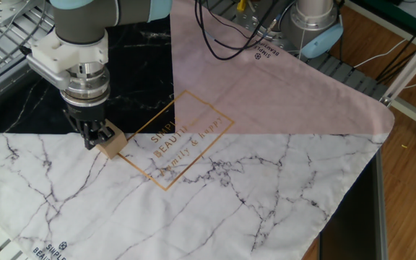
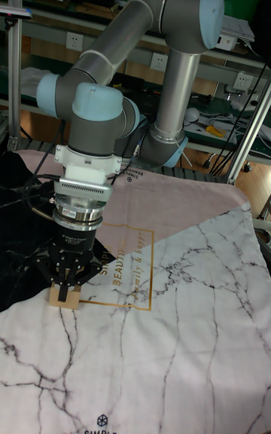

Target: Approach and touch the side of the small block

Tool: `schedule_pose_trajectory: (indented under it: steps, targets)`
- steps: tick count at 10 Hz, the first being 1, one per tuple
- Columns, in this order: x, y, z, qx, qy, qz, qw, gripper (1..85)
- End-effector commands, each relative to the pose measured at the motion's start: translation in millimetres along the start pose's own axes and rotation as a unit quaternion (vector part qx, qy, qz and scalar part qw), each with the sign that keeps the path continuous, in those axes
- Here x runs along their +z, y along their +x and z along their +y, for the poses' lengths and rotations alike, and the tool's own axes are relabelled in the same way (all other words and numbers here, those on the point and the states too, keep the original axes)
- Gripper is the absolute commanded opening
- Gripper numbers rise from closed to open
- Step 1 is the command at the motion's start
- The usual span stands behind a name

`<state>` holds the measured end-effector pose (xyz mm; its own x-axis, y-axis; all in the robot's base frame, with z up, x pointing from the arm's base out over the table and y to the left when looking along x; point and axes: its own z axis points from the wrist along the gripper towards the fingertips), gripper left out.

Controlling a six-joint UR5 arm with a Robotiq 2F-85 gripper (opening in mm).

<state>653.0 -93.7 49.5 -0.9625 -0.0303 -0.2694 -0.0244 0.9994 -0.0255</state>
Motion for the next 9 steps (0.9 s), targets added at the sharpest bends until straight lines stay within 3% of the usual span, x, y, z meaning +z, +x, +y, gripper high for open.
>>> schedule_pose_trajectory:
  steps: [1,9]
  targets:
    - [-1.9,1.8,0.4,0.004,-0.004,0.005,1.0000,1.0]
    - [-11.0,8.7,-0.8,0.002,-0.003,0.026,0.9996,1.0]
